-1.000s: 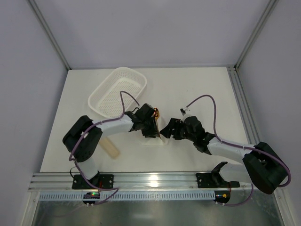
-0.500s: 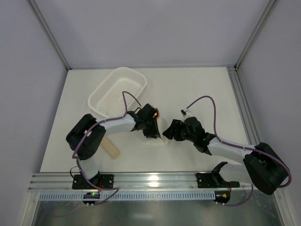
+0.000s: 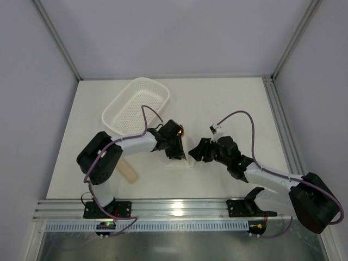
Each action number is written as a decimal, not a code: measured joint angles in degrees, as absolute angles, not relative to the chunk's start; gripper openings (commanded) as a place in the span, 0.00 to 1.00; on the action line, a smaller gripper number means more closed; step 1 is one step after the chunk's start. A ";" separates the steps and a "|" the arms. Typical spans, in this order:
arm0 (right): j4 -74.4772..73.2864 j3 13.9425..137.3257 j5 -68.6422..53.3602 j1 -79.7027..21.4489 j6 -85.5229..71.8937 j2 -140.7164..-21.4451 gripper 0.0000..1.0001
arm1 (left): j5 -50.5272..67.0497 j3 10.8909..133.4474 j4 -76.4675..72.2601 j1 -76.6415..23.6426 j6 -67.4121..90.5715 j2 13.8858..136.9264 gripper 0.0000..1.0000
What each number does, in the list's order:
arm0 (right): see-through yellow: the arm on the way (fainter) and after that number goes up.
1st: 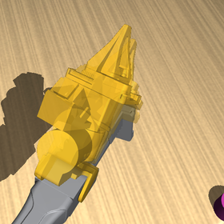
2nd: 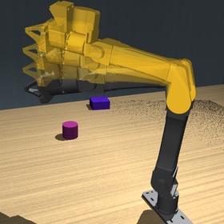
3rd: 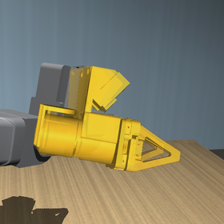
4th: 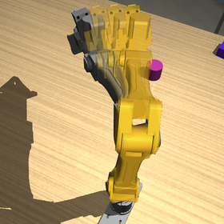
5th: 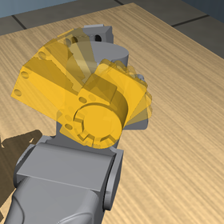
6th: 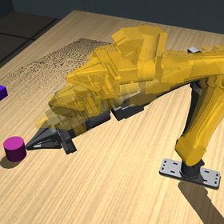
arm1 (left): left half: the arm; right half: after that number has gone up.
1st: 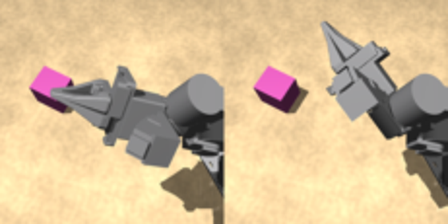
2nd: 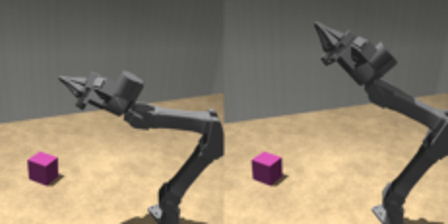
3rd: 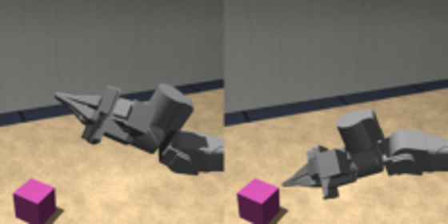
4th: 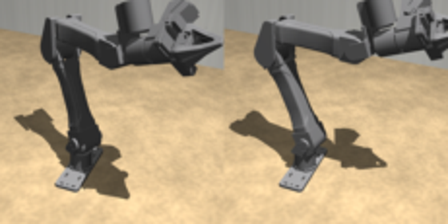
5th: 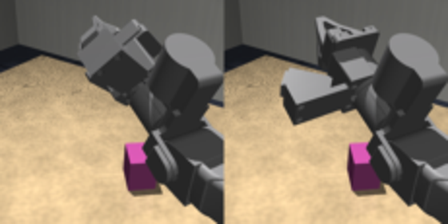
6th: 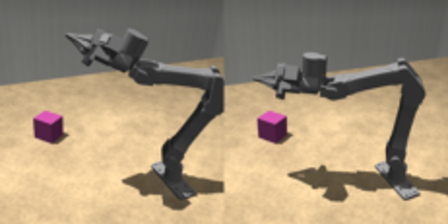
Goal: Place the utensils on the paper napkin and roll it up
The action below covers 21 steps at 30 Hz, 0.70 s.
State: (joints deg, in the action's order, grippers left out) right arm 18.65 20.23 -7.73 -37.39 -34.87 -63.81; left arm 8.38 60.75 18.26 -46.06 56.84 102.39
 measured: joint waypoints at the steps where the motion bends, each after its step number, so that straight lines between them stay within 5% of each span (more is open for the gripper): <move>1: 18.22 20.29 -7.49 -37.39 -34.54 -63.99 0.52 | 8.38 60.75 18.26 -46.06 56.84 102.39 0.29; 8: 13.30 23.22 -5.08 -37.39 -33.58 -68.51 0.37 | 8.32 60.88 18.35 -46.06 56.84 102.39 0.29; 17: 10.15 26.20 -3.53 -37.39 -32.58 -70.28 0.04 | 7.90 61.19 19.03 -46.09 56.82 102.39 0.28; 21: 9.50 26.89 -3.40 -37.39 -32.16 -70.57 0.04 | 7.51 61.30 19.31 -46.09 56.77 102.39 0.28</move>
